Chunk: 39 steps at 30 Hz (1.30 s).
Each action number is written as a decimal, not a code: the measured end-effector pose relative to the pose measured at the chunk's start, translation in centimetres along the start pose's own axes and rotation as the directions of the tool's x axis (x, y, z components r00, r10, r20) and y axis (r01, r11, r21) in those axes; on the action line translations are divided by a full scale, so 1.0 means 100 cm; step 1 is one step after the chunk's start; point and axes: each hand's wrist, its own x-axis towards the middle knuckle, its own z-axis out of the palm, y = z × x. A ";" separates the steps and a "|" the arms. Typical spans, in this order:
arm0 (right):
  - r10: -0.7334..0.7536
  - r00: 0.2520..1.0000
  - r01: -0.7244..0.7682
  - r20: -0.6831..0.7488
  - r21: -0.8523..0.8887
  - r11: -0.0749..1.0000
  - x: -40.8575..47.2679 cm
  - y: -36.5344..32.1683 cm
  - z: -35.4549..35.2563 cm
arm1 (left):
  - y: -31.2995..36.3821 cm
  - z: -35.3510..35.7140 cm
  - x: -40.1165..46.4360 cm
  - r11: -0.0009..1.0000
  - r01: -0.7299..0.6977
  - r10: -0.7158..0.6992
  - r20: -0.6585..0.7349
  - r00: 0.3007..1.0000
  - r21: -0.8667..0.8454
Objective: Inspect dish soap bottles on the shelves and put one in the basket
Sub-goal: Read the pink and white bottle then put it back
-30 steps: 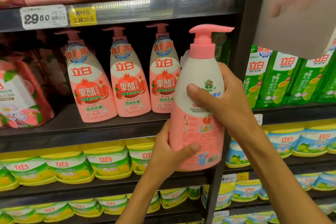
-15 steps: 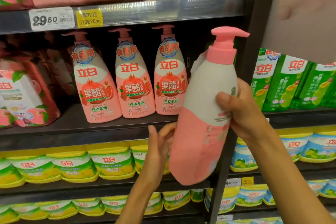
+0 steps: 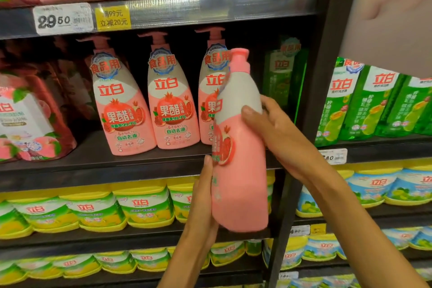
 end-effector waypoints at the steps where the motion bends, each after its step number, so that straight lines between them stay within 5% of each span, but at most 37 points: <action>1: -0.018 1.000 0.017 -0.015 -0.060 0.998 -0.001 0.000 0.004 | 0.003 0.002 -0.001 0.999 -0.028 0.029 -0.021 0.999 0.029; 3: -0.028 0.998 0.024 -0.056 -0.074 0.997 -0.001 0.002 0.011 | 0.004 0.006 -0.001 0.995 -0.065 0.069 -0.048 0.996 0.076; 6: 0.031 0.997 -0.017 -0.072 0.186 0.982 0.006 0.004 0.009 | 0.006 0.005 -0.004 0.985 -0.100 0.102 -0.007 0.995 0.141; 12: 0.188 0.981 -0.188 0.048 0.480 0.857 0.009 0.010 -0.004 | 0.033 0.000 -0.006 0.986 0.025 -0.053 0.168 0.984 0.162; 17: 0.145 0.989 -0.127 0.020 0.612 0.781 -0.007 0.007 -0.005 | 0.045 0.005 -0.011 0.967 -0.003 -0.049 0.199 0.979 0.255; 21: 0.143 0.981 -0.053 -0.133 0.524 0.850 -0.011 -0.013 -0.010 | 0.051 0.015 -0.016 0.959 0.013 -0.078 0.220 0.972 0.283; 34: 0.335 0.942 -0.248 -0.029 0.614 0.750 -0.033 -0.021 -0.031 | 0.059 0.028 -0.030 0.980 0.180 -0.197 0.404 0.893 0.080; 39: 0.193 0.978 -0.114 -0.081 0.570 0.814 -0.041 -0.017 -0.025 | 0.053 0.032 -0.030 0.961 0.161 -0.236 0.362 0.902 0.223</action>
